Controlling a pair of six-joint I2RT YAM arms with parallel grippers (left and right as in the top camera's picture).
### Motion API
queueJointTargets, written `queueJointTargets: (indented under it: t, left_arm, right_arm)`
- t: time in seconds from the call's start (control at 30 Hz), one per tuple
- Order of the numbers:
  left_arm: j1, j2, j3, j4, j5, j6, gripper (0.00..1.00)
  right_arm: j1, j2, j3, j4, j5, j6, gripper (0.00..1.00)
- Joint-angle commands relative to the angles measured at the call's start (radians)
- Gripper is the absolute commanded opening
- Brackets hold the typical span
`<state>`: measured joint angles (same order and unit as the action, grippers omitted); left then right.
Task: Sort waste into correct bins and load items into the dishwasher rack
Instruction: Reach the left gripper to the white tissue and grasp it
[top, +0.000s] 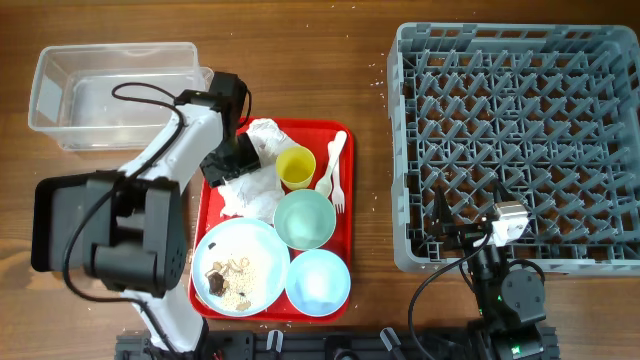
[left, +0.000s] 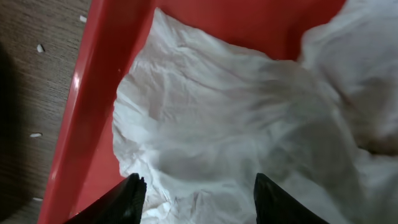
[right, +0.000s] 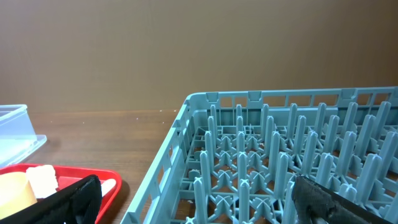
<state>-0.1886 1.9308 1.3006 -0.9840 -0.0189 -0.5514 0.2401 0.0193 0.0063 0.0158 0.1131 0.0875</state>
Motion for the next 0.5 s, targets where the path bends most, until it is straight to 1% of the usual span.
queueJointTargets:
  t: [0.0, 0.07, 0.1, 0.13, 0.17, 0.23, 0.3, 0.37, 0.43, 0.47]
  left_arm:
    - [0.000, 0.051, 0.007, 0.007, -0.023, -0.034, 0.57]
    - [0.000, 0.055, -0.005, 0.025, 0.000, -0.033, 0.54]
    - [0.000, 0.055, -0.013, 0.035, 0.008, -0.033, 0.37]
    - [-0.002, 0.055, -0.016, 0.036, 0.008, -0.033, 0.28]
    - [-0.005, 0.055, -0.017, 0.034, 0.008, -0.033, 0.04]
    - [-0.005, 0.042, -0.016, 0.025, 0.051, -0.033, 0.04]
    - [-0.005, -0.019, 0.002, -0.014, 0.074, -0.033, 0.04]
    - [-0.003, -0.106, 0.030, -0.079, 0.075, -0.033, 0.04]
    - [-0.003, -0.187, 0.037, -0.106, 0.074, -0.033, 0.04]
    - [-0.003, -0.277, 0.037, -0.109, 0.074, -0.033, 0.04]
  right_arm:
    - [-0.005, -0.005, -0.001, 0.005, 0.006, -0.007, 1.00]
    - [-0.005, -0.005, -0.001, 0.005, 0.006, -0.007, 1.00]
    - [-0.005, -0.005, -0.001, 0.005, 0.006, -0.007, 1.00]
    - [-0.005, -0.005, -0.001, 0.005, 0.006, -0.007, 1.00]
    - [-0.005, -0.005, -0.001, 0.005, 0.006, -0.007, 1.00]
    - [-0.005, -0.005, -0.001, 0.005, 0.006, -0.007, 1.00]
    - [-0.005, -0.005, -0.001, 0.005, 0.006, -0.007, 1.00]
    - [-0.005, -0.005, -0.001, 0.005, 0.006, -0.007, 1.00]
    - [-0.005, -0.005, -0.001, 0.005, 0.006, -0.007, 1.00]
    - [-0.005, -0.005, -0.001, 0.005, 0.006, -0.007, 1.00]
